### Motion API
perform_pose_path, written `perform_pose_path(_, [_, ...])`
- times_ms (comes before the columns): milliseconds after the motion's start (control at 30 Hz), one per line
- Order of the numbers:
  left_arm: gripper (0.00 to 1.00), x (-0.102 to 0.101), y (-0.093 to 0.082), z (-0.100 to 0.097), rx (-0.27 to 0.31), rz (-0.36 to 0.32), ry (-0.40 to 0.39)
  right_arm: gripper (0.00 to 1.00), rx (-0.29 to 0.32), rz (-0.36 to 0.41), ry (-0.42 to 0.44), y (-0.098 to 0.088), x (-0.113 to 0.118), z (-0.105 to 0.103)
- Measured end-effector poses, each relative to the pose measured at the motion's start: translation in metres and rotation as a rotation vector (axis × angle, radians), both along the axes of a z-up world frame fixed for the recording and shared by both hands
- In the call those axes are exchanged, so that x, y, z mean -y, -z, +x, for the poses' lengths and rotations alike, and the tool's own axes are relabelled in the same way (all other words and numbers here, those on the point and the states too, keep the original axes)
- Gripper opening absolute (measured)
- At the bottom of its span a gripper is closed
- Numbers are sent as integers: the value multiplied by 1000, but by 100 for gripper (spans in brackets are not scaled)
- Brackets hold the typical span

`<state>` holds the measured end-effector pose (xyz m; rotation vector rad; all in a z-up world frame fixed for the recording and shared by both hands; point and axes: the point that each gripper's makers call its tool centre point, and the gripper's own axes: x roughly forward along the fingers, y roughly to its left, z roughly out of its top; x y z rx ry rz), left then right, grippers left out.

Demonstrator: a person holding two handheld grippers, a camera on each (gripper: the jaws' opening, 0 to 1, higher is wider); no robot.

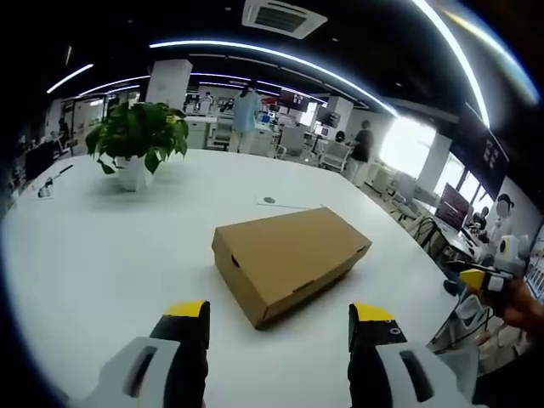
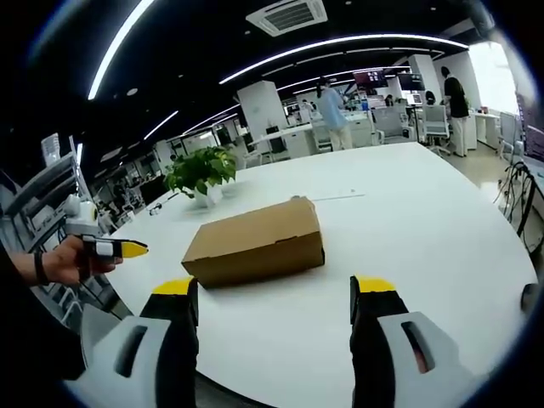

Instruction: Operate the shoe box by opening the lid, removing the specified soft item, and placing it in the target area until the item is outside and the box remains undamaged.

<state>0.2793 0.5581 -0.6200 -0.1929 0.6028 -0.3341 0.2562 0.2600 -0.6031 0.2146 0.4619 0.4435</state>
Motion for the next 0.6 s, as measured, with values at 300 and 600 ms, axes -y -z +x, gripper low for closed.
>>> perform_pose_path(300, [67,1,-1,0,2,-4,-1,69,-3,-3,-6,1,-2,-1])
perform_pose_path(600, [67,0,0,1,1,-5,-2,68,-5,-4,-14,1,-5,0])
